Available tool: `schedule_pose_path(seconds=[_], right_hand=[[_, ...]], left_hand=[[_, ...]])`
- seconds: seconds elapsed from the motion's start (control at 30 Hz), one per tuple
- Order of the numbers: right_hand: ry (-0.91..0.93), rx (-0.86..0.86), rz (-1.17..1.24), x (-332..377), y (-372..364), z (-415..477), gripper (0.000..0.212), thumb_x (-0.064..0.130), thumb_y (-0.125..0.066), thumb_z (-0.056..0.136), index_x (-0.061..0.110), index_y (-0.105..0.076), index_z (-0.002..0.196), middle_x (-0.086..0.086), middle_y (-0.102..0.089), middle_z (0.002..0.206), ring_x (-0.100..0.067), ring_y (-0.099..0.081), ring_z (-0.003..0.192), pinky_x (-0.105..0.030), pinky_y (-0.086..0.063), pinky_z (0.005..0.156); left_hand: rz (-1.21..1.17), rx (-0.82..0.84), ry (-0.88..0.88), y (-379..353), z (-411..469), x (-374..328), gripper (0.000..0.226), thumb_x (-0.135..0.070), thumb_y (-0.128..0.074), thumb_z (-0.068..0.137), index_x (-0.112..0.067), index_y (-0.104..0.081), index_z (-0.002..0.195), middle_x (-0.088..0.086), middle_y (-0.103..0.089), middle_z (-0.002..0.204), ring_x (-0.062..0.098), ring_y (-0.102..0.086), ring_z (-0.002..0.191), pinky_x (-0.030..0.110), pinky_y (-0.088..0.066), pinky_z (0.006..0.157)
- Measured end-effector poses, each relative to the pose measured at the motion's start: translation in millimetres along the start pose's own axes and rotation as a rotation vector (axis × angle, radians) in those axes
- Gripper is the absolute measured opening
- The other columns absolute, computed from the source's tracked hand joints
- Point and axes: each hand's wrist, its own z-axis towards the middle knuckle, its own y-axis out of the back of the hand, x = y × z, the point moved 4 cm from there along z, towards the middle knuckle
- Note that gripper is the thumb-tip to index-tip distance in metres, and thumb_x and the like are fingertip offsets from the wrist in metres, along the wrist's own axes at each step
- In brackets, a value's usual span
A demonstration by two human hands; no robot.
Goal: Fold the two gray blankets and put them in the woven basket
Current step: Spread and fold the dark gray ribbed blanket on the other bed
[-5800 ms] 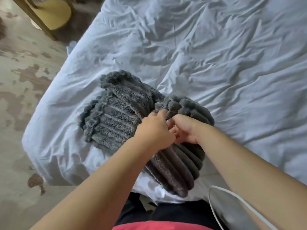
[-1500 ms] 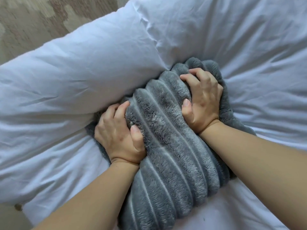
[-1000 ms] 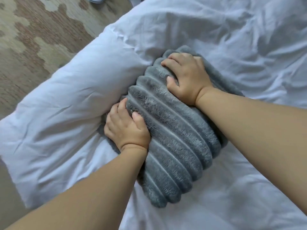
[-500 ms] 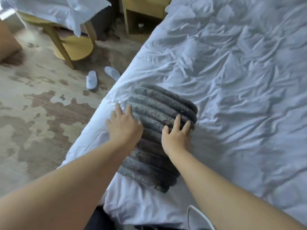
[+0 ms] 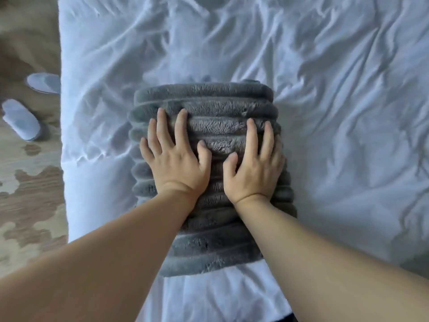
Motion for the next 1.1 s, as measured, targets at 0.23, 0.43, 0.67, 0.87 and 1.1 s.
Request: schedule_pose_path(seconds=[0.23,0.43,0.67,0.87,1.1], right_hand=[[0.016,-0.132,-0.018,-26.3,-55.6,9.0,0.071,0.039,-0.041,0.074,0.013,-0.043,0.140,-0.021,-0.042,0.143,-0.043,-0.042,0.124,-0.052,-0.030,0.106],[0.019,-0.159,0.004,-35.5,-95.2,26.4,0.067,0.041,-0.035,0.076,0.014,-0.035,0.137,-0.025,-0.042,0.141,-0.043,-0.039,0.125,-0.052,-0.025,0.106],[0.019,-0.162,0.030,-33.0,-87.0,27.2,0.066,0.042,-0.034,0.079,0.012,-0.043,0.137,-0.025,-0.044,0.140,-0.044,-0.042,0.124,-0.051,-0.027,0.106],[0.026,-0.135,0.028,-28.5,-79.3,22.4,0.066,0.040,-0.040,0.075,0.015,-0.038,0.137,-0.024,-0.045,0.140,-0.045,-0.042,0.124,-0.051,-0.027,0.106],[0.008,-0.173,0.035,-31.9,-102.3,30.4,0.065,0.038,-0.039,0.076,0.012,-0.050,0.134,-0.026,-0.048,0.137,-0.047,-0.044,0.122,-0.053,-0.028,0.105]], left_hand=[[0.008,-0.074,-0.042,-53.5,3.8,2.2,0.070,-0.044,-0.038,0.079,-0.018,-0.037,0.144,0.019,-0.027,0.153,0.036,-0.021,0.141,0.049,-0.004,0.113],[0.037,-0.114,-0.040,-89.3,18.8,3.4,0.068,-0.043,-0.035,0.079,-0.016,-0.032,0.142,0.026,-0.029,0.149,0.032,-0.016,0.137,0.048,-0.006,0.111],[0.065,-0.131,-0.021,-80.8,18.5,-1.9,0.070,-0.044,-0.035,0.080,-0.013,-0.040,0.142,0.023,-0.030,0.150,0.039,-0.023,0.138,0.048,-0.005,0.112],[0.086,-0.184,-0.037,-76.5,14.1,1.8,0.067,-0.045,-0.031,0.082,-0.016,-0.036,0.143,0.022,-0.031,0.150,0.036,-0.023,0.138,0.048,-0.006,0.113],[0.086,-0.264,-0.057,-104.9,23.6,9.4,0.064,-0.046,-0.026,0.085,-0.017,-0.031,0.142,0.025,-0.032,0.148,0.033,-0.018,0.137,0.040,-0.002,0.113]])
